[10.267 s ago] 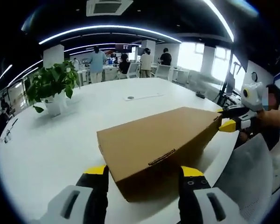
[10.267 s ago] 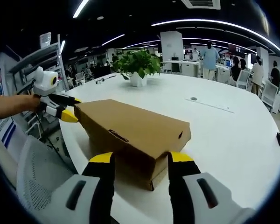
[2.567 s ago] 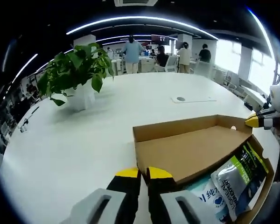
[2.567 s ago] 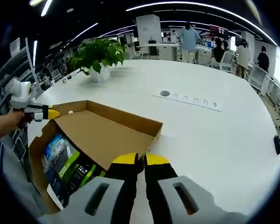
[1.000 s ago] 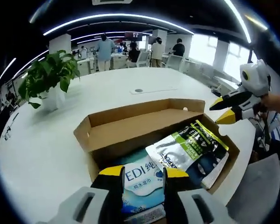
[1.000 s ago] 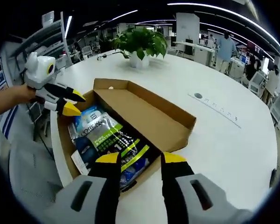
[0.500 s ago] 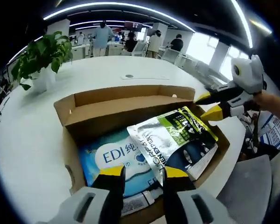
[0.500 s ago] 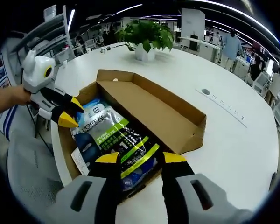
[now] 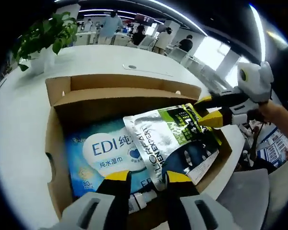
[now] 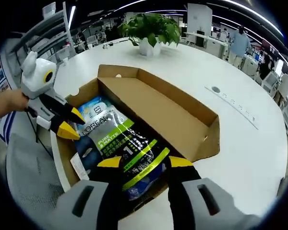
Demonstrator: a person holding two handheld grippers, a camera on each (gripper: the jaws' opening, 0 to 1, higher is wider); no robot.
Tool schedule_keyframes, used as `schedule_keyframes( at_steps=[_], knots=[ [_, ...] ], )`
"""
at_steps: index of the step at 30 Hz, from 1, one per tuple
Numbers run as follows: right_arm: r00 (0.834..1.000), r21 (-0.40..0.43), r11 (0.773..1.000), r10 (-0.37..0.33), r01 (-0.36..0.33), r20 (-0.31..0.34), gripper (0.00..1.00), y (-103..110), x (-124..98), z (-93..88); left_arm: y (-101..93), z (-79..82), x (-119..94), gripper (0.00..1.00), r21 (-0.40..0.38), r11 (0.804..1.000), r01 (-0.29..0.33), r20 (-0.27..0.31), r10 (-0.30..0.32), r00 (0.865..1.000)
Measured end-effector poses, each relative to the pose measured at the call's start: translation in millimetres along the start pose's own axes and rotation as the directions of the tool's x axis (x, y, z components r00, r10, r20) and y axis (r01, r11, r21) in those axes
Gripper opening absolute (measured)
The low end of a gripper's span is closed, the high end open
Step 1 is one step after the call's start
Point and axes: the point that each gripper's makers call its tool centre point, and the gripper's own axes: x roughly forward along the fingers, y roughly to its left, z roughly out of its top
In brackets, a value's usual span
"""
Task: Operate the shoe box by opening the lid, removing the specified soft item, and placing it in the target area until the item is outside and the box remains undamaged.
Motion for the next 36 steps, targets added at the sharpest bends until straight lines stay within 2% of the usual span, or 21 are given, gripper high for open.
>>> schedule_keyframes(
  at_steps=[9, 13, 15, 19, 20, 21, 24, 28, 33, 36],
  knots=[
    [1.000, 0.002, 1.000, 0.002, -0.002, -0.017, 0.33, -3.2, 6.7, 3.0, -1.6, 0.8, 1.3, 0.25, -0.065, 0.997, 0.032, 0.007, -0.032, 0.999],
    [1.000, 0.023, 1.000, 0.005, -0.005, -0.020, 0.32, -3.2, 9.1, 3.8, -11.3, -0.4, 1.9, 0.16, -0.103, 0.991, 0.087, 0.014, -0.086, 0.996],
    [1.000, 0.053, 0.999, 0.006, -0.005, -0.011, 0.31, -2.9, 10.3, 4.4, -12.6, -0.2, 3.0, 0.15, -0.110, 0.990, 0.092, 0.022, -0.090, 0.996],
    [1.000, 0.076, 0.997, 0.007, -0.006, -0.003, 0.27, -1.8, 11.8, 2.7, -12.6, -0.7, 3.4, 0.15, -0.102, 0.990, 0.092, 0.019, -0.091, 0.996],
    [1.000, 0.105, 0.994, 0.009, -0.007, -0.019, 0.26, 0.1, 12.2, -1.7, -12.6, -0.7, 3.5, 0.15, -0.101, 0.991, 0.093, 0.018, -0.092, 0.996],
    [1.000, 0.082, 0.997, 0.002, -0.003, 0.005, 0.26, -0.8, 13.4, 1.2, -13.0, -1.0, 3.4, 0.15, -0.099, 0.991, 0.094, 0.016, -0.093, 0.996],
    [1.000, 0.101, 0.995, 0.002, -0.003, 0.012, 0.25, 0.4, 13.6, 1.9, -13.2, -0.7, 3.1, 0.11, -0.079, 0.993, 0.091, 0.020, -0.090, 0.996],
    [0.999, 0.185, 0.983, -0.001, -0.009, 0.051, 0.17, -0.5, 12.4, 4.8, -10.1, 0.6, 2.7, 0.02, -0.051, 0.996, 0.073, 0.029, -0.072, 0.997],
    [0.996, 0.227, 0.974, -0.003, -0.017, 0.087, 0.11, 0.1, 9.9, 10.3, -7.8, -1.9, 3.2, 0.01, -0.023, 0.998, 0.053, 0.019, -0.053, 0.998],
    [0.995, 0.234, 0.972, -0.017, -0.006, 0.097, 0.00, -2.1, 8.3, 12.4, -7.5, -1.1, 1.6, 0.01, -0.017, 0.999, 0.048, 0.024, -0.048, 0.999]
  ],
)
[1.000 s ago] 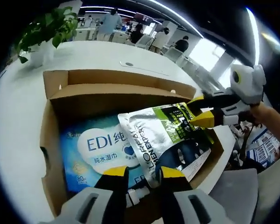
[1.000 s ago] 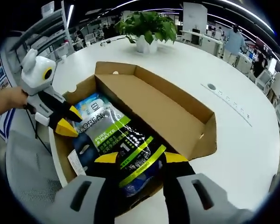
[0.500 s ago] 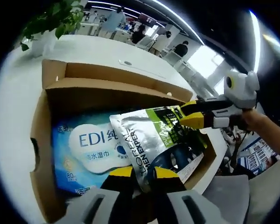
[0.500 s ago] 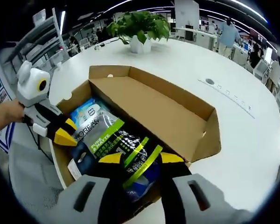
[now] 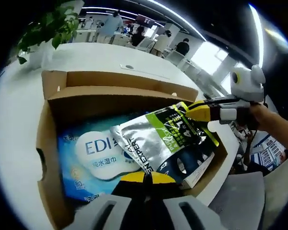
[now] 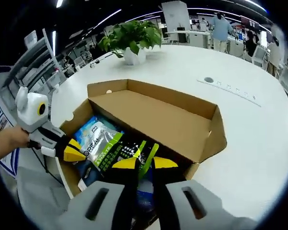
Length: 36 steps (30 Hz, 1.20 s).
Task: Operate the shoe box by opening the lid, removing the specified soft item, and placing it in the target area until the item is outside and the box remains undamaged.
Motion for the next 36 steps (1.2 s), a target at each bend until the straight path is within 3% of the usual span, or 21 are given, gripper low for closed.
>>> schedule_keyframes(
  at_steps=[15, 36],
  knots=[
    [0.998, 0.022, 0.999, 0.031, -0.032, 0.057, 0.00, 12.6, -10.2, 10.7, 2.4, 18.9, -15.2, 0.00, -0.034, 0.999, -0.012, 0.073, 0.015, 0.997],
    [0.984, 0.083, 0.996, 0.025, -0.041, 0.177, 0.00, 10.9, -47.8, 32.5, -18.2, 45.4, -26.1, 0.00, 0.037, 0.999, -0.006, 0.101, 0.002, 0.995]
  ],
)
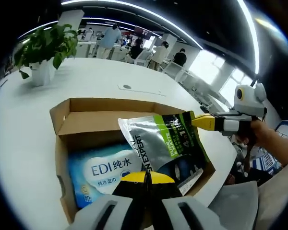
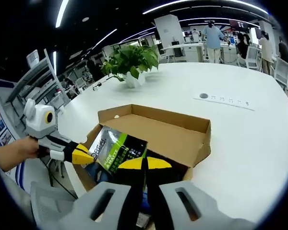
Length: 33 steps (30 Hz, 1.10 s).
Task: Operate the shoe box by opening the lid, removing the specified soft item, and placing it in the target area until the item is outside and the box remains undamaged.
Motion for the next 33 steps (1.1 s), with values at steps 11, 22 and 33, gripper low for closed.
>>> schedule_keyframes(
  at_steps=[11, 22, 33],
  knots=[
    [0.999, -0.010, 1.000, -0.020, 0.020, 0.033, 0.00, -10.2, -22.4, 4.5, -21.3, 5.7, 8.8, 0.00, 0.059, 0.998, 0.021, -0.023, -0.020, 1.000],
    [0.997, 0.014, 0.998, -0.055, 0.054, 0.057, 0.00, -33.1, -48.1, 7.0, -49.9, 14.8, 23.9, 0.00, 0.096, 0.994, 0.058, -0.030, -0.056, 0.998],
    [0.994, 0.045, 0.996, -0.080, 0.076, 0.076, 0.00, -53.5, -68.0, 8.5, -74.0, 21.5, 36.6, 0.00, 0.118, 0.989, 0.087, -0.035, -0.083, 0.996]
  ],
)
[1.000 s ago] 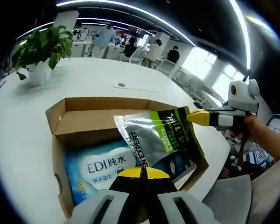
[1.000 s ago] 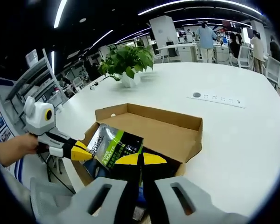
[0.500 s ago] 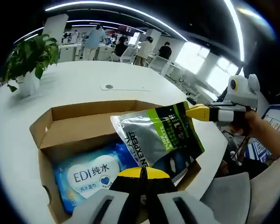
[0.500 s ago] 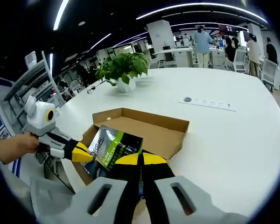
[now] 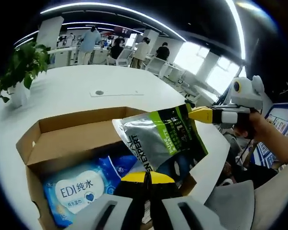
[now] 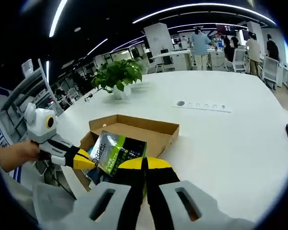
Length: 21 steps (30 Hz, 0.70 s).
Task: Operate the shoe box by opening the lid, removing the specified soft item, and placing it in the target area until the item is outside and the box remains undamaged.
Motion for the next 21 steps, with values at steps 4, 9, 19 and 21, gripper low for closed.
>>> schedule_keyframes(
  at_steps=[4, 9, 19, 21],
  knots=[
    [1.000, 0.007, 1.000, -0.007, 0.007, 0.007, 0.00, -6.9, -6.3, 1.6, -6.5, 2.5, 5.9, 0.00, 0.011, 1.000, 0.006, -0.003, -0.006, 1.000],
    [1.000, 0.019, 1.000, -0.025, 0.025, 0.013, 0.00, -19.3, -15.5, 1.2, -16.3, 6.3, 15.0, 0.00, 0.022, 1.000, 0.015, -0.008, -0.015, 1.000],
    [0.998, 0.052, 0.997, -0.064, 0.063, 0.029, 0.00, -46.2, -32.8, 1.2, -40.7, 11.5, 38.3, 0.00, 0.064, 0.997, 0.036, -0.034, -0.034, 0.999],
    [0.997, 0.060, 0.995, -0.076, 0.074, 0.029, 0.00, -54.2, -36.9, 0.1, -44.5, 12.4, 42.5, 0.00, 0.072, 0.997, 0.041, -0.039, -0.038, 0.999]
  ],
)
